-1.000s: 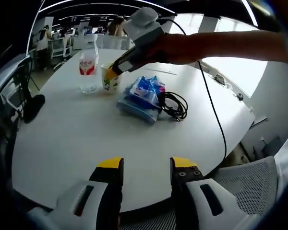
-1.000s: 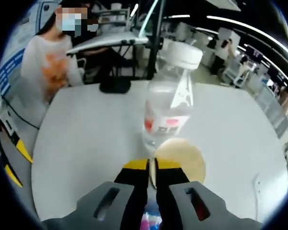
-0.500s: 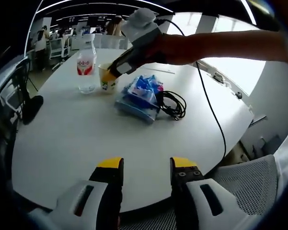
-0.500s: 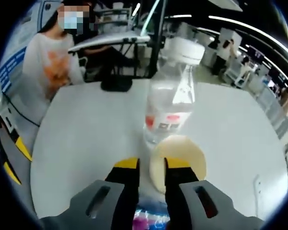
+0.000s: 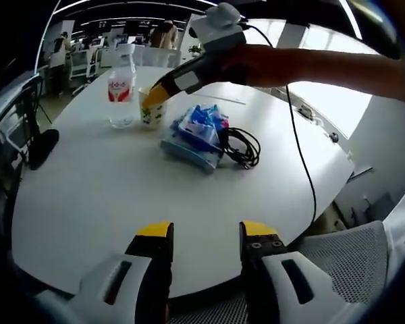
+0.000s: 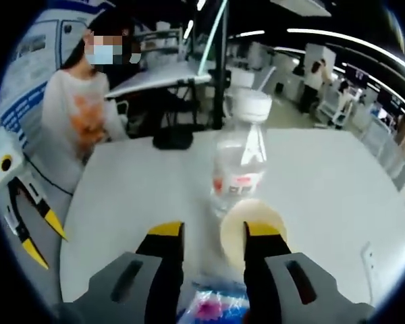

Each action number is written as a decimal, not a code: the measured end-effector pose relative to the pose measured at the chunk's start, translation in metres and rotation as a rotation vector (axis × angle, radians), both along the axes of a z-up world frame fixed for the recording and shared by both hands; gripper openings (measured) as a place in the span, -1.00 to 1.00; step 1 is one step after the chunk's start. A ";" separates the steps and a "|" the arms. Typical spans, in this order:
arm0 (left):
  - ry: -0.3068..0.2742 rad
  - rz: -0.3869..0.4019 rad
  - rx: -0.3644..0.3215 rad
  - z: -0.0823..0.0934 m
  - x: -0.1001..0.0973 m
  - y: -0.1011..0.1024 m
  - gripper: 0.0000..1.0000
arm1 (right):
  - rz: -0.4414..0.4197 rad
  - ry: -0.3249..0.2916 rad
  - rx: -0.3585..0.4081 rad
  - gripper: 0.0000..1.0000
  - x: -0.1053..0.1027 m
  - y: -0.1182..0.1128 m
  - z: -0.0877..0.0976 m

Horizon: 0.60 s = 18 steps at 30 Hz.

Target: Arrange the tabletop items into an orderly group along one side of the table until the central work area is clear of visible clutter.

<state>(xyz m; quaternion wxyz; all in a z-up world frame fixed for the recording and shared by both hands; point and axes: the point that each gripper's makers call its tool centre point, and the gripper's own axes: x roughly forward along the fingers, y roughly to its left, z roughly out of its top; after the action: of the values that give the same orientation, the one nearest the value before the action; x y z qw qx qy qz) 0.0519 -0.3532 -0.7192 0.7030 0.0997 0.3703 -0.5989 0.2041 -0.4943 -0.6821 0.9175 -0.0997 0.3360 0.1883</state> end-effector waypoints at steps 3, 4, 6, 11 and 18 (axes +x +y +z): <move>-0.001 0.005 -0.004 0.001 0.001 0.000 -0.25 | -0.013 -0.019 0.004 -0.32 -0.005 -0.004 0.008; -0.002 0.005 -0.004 0.001 0.001 0.000 -0.25 | -0.023 -0.025 0.009 -0.32 -0.007 -0.005 0.010; -0.004 0.002 -0.003 0.001 0.000 0.000 -0.25 | -0.043 -0.040 0.018 -0.32 -0.011 -0.009 0.015; -0.006 -0.008 -0.006 0.002 -0.002 -0.001 -0.25 | -0.088 -0.065 0.025 -0.32 -0.024 -0.021 0.024; -0.004 -0.010 -0.014 0.004 -0.003 -0.001 -0.26 | -0.159 -0.088 0.034 -0.32 -0.046 -0.036 0.029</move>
<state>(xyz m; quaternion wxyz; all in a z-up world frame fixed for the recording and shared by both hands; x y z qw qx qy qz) 0.0491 -0.3547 -0.7156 0.7014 0.0978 0.3642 -0.6048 0.1585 -0.5305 -0.6530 0.9449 -0.0654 0.2989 0.1162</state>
